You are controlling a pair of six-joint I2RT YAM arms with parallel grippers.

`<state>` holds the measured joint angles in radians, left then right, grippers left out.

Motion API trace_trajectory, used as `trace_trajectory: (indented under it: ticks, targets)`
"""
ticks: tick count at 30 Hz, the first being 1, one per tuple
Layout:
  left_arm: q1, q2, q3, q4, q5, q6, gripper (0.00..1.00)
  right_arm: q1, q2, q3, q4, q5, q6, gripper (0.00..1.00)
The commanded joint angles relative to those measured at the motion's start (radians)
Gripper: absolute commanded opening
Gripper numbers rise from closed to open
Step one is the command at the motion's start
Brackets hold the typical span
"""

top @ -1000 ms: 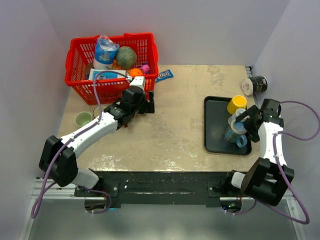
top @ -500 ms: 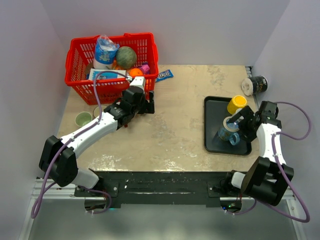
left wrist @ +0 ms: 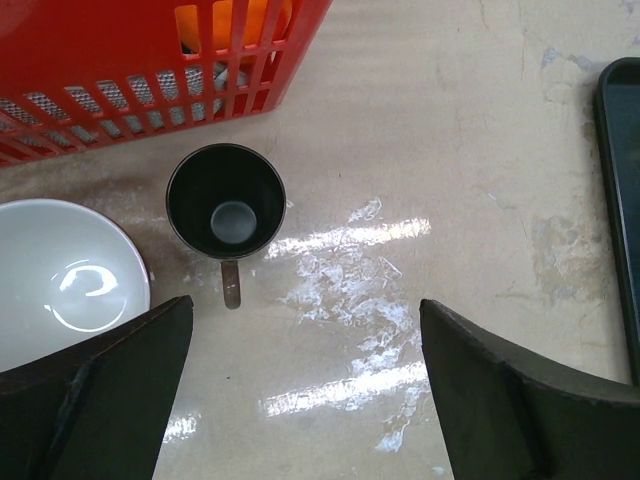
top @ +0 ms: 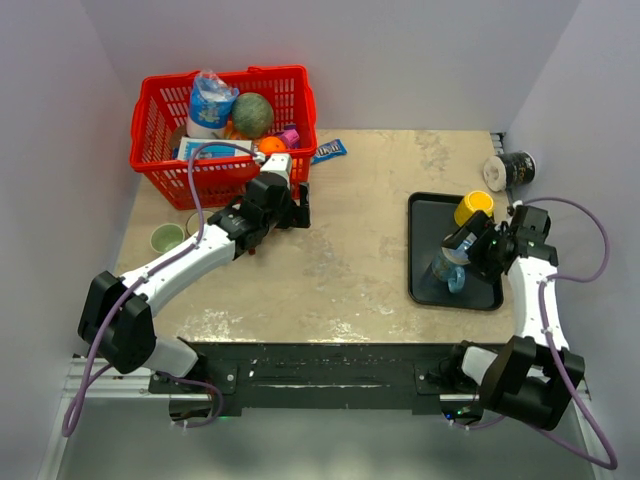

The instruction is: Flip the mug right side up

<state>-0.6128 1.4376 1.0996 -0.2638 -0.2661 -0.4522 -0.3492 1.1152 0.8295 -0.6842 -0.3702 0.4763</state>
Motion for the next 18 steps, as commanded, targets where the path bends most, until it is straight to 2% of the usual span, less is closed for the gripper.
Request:
trace_trajectory:
  ticks: [1, 5, 8, 12, 18]
  targets:
    - [-0.001, -0.011, 0.013, 0.026, 0.010, -0.003, 0.99, 0.039, -0.018, -0.001, -0.012, 0.008, -0.044, 0.99]
    - [-0.001, -0.013, 0.006, 0.029, 0.016, -0.006, 0.99, 0.156, -0.002, -0.001, -0.020, 0.100, -0.027, 0.99]
    - [0.001, -0.016, 0.000, 0.035, 0.016, -0.011, 0.99, 0.199, 0.011, -0.013, -0.021, 0.181, 0.008, 0.97]
    - [-0.001, -0.014, -0.006, 0.040, 0.025, -0.023, 0.99, 0.211, -0.017, -0.026, -0.026, 0.316, 0.044, 0.95]
    - [0.001, -0.005, -0.006, 0.043, 0.031, -0.032, 0.99, 0.226, -0.029, -0.055, -0.023, 0.405, 0.070, 0.87]
